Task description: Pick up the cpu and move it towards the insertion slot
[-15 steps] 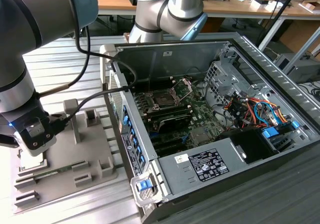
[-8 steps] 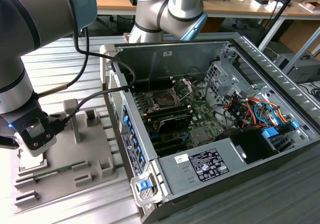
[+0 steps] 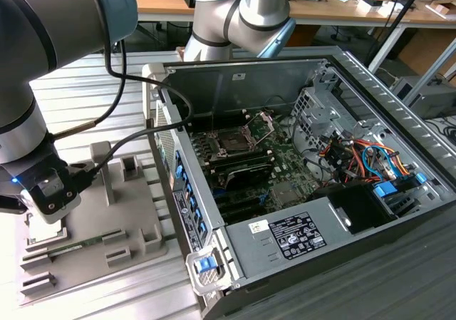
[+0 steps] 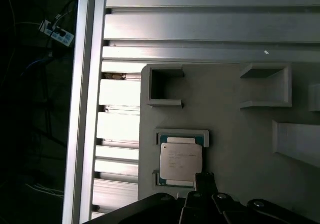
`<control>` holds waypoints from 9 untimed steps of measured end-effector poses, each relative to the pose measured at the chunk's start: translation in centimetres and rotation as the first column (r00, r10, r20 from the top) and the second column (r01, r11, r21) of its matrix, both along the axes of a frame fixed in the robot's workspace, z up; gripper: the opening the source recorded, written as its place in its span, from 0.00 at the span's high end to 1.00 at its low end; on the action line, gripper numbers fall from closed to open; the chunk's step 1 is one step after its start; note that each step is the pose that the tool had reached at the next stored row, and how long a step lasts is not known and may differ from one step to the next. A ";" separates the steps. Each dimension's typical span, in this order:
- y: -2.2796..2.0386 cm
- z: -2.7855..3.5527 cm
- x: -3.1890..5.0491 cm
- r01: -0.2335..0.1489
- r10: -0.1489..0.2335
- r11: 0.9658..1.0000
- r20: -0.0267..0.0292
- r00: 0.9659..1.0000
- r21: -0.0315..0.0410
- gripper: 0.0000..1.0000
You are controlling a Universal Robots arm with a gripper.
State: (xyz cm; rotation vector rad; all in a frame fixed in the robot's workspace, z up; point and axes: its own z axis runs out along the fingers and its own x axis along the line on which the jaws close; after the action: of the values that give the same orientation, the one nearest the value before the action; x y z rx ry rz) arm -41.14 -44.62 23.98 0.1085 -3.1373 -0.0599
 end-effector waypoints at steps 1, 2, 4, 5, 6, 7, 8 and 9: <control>0.00 -0.01 0.00 0.000 0.000 1.000 0.000 1.000 0.000 0.89; 0.00 -0.03 -0.01 0.000 0.000 1.000 0.000 1.000 0.000 0.89; 0.00 -0.09 -0.01 0.000 0.000 1.000 0.000 1.000 0.000 0.89; 0.00 -0.11 -0.02 0.000 0.000 1.000 0.000 1.000 0.000 0.89; 0.00 -0.13 -0.02 0.000 0.000 1.000 0.000 1.000 0.000 0.89; 0.00 -0.15 -0.02 0.000 0.000 1.000 0.000 1.000 0.000 0.89; 0.00 -0.17 -0.03 0.000 0.000 1.000 0.000 1.000 0.000 0.89; 0.00 -0.20 -0.03 0.000 0.000 1.000 0.000 1.000 0.000 0.89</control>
State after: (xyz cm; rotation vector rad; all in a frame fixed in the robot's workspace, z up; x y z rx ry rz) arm -41.17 -44.62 23.78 0.1086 -3.1373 -0.0599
